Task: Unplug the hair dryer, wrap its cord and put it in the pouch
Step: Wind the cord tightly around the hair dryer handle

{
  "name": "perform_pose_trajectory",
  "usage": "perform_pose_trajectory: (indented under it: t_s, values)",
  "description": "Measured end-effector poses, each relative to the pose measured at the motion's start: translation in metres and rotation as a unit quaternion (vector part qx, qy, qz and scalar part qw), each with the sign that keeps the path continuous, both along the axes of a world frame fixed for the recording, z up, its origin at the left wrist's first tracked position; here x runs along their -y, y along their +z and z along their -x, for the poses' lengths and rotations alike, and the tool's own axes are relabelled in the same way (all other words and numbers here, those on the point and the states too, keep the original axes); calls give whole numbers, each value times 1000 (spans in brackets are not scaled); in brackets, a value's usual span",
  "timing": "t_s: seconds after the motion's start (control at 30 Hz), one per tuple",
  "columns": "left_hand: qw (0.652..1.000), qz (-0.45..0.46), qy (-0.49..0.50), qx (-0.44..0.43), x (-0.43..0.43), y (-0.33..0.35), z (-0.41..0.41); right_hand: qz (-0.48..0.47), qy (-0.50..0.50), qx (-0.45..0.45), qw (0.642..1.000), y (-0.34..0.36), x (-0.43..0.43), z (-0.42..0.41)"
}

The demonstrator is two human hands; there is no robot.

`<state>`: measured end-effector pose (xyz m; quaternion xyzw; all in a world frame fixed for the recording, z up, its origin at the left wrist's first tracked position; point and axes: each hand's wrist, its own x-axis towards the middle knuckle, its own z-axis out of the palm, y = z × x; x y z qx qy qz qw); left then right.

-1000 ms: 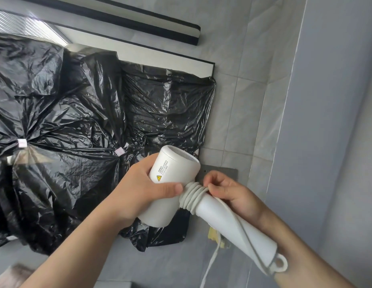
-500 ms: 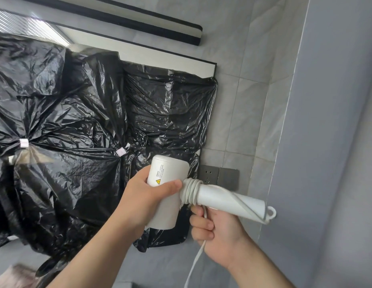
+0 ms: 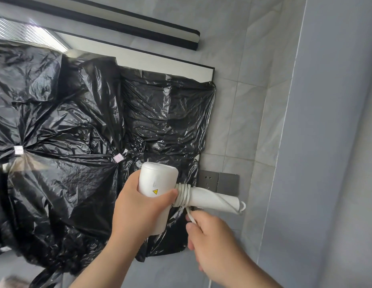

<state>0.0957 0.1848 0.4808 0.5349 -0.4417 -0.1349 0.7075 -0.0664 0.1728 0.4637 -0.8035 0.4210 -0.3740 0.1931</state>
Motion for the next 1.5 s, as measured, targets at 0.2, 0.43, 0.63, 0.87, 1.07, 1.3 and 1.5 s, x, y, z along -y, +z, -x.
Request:
perform_pose_trajectory:
  t_s: [0.2, 0.43, 0.63, 0.87, 1.07, 1.3, 1.5]
  values:
    - [995, -17, 27, 97, -10, 4, 4, 124, -44, -130, 983, 32, 3, 15]
    - [990, -36, -8, 139, -15, 9, 4, 56, 9, -86, 995, 68, 5, 24]
    - [976, -48, -68, 201, -14, 12, -2, 22, 47, -141, 989, 82, 10, 34]
    - [968, -30, -108, 225, -4, 12, -8, 32, 58, -122, 990, 76, 19, 38]
    - [961, 2, -179, 210, 1, 8, -14, 1, 91, -63, 994, 69, 23, 43]
    - [951, 22, -284, 119, 0, 4, -13, -136, 184, 101, 968, 61, 29, 50]
    - [937, 36, -344, 55, 2, 5, -10, -321, 322, 256, 853, 52, 25, 50]
